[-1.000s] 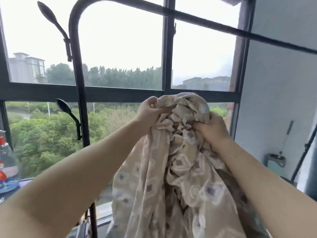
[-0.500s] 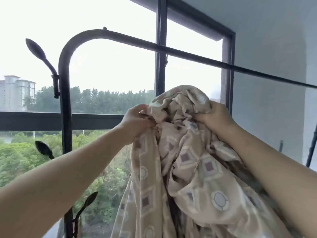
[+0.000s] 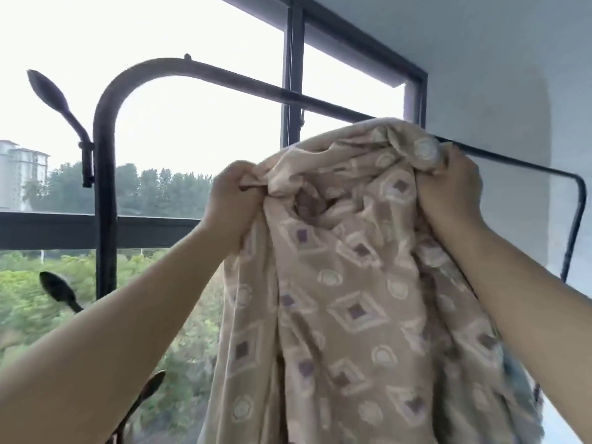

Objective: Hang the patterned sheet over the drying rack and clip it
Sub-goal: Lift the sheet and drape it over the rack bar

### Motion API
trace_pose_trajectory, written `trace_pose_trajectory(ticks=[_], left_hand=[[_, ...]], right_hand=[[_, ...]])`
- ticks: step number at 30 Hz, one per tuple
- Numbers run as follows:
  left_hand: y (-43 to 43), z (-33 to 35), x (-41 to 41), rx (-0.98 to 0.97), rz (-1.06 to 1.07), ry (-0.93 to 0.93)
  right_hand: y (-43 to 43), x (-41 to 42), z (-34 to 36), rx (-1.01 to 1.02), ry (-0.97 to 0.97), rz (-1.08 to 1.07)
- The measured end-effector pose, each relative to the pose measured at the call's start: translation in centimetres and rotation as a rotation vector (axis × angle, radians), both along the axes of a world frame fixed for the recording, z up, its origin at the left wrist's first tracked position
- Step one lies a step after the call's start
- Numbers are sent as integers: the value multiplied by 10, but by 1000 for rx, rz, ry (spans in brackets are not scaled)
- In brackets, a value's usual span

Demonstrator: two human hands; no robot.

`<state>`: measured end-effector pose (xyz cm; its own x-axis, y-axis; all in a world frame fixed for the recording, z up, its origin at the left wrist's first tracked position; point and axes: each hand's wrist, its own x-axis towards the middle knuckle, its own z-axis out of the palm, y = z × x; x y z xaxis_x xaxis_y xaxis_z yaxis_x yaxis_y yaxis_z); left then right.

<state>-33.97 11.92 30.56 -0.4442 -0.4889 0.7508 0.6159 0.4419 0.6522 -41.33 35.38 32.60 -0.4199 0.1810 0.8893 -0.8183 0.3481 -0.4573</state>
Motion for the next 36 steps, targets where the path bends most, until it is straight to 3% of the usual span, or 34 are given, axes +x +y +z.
trace_pose_trajectory(ticks=[1, 4, 6, 8, 10, 11, 14, 15, 19, 28, 33, 36], left_hand=[[6, -2, -1, -58, 21, 7], [17, -27, -19, -286, 216, -309], [20, -27, -20, -174, 271, -243], [30, -10, -13, 8, 210, 23], [38, 2, -10, 55, 166, 176], [41, 3, -11, 30, 139, 141], [37, -16, -21, -128, 125, -167], [32, -23, -22, -93, 144, -198], [16, -25, -13, 71, 104, -139], [14, -27, -8, -29, -17, -293], [19, -20, 6, 173, -135, -173], [27, -2, 12, 97, -312, -172]], right_hand=[[-3, 2, 0, 5, 26, 46], [-6, -4, -15, 412, -148, 51], [8, -16, -16, 343, -150, 2], [20, -14, -6, 107, -44, -28], [23, -10, 7, -60, 83, 48], [22, -9, 10, -16, 83, 94], [16, -12, -3, 493, -125, 85], [18, -18, -11, 522, -161, 62], [33, -24, -18, 226, -186, 54], [6, -9, -19, 275, -219, 201], [-14, 7, -11, 296, -177, 295], [-25, 18, -4, 407, -156, 361]])
